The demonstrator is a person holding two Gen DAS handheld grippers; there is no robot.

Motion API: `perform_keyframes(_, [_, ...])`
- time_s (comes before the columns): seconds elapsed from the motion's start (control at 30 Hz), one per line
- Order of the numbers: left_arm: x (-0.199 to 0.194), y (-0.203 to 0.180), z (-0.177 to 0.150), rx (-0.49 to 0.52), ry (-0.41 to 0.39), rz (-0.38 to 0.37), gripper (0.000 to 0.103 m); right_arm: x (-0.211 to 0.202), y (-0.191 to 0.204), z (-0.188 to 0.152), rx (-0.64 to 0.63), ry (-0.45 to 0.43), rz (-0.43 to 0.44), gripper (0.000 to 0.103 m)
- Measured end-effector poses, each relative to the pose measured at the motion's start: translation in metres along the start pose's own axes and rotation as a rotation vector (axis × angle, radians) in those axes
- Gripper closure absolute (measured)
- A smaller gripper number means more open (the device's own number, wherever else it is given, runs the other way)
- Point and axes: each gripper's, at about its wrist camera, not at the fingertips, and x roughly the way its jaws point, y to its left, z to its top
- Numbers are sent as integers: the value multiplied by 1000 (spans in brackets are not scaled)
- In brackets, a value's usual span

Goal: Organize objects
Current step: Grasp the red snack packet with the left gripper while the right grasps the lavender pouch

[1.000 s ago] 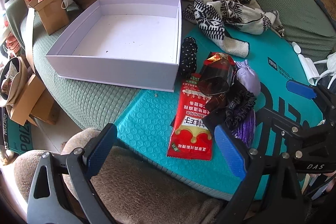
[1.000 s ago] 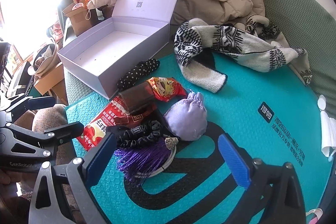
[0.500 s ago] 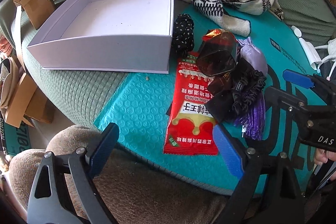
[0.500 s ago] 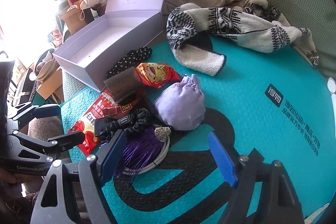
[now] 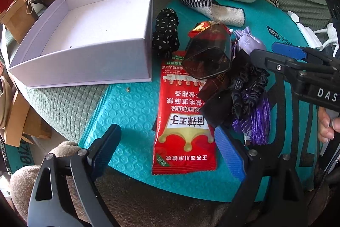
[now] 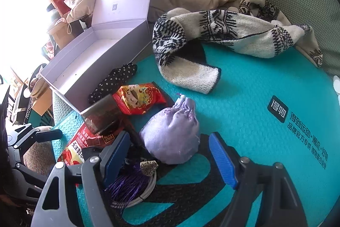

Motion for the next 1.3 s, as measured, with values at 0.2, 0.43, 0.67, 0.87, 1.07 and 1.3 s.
perform_keyframes(0.2, [5, -10, 5, 51, -11, 29, 14, 15, -4, 4, 27, 35, 11, 25])
perform_keyframes(0.43, [-3, -7, 2, 71, -24, 13, 29, 21, -8, 1, 47, 46, 38, 43])
perform_keyframes(0.67, [-11, -9, 1, 94, -49, 4, 53, 7, -12, -3, 49, 23, 35, 56])
perform_keyframes(0.87, [-19, -3, -3, 64, -40, -29, 55, -14, -16, -8, 52, -13, 24, 65])
perform_keyframes(1.07, [-30, -7, -12, 76, -47, -17, 55, -29, -21, -12, 52, -28, -3, 80])
perform_keyframes(1.3, [-24, -2, -14, 38, -48, 9, 54, -22, -25, -16, 93, -11, -2, 77])
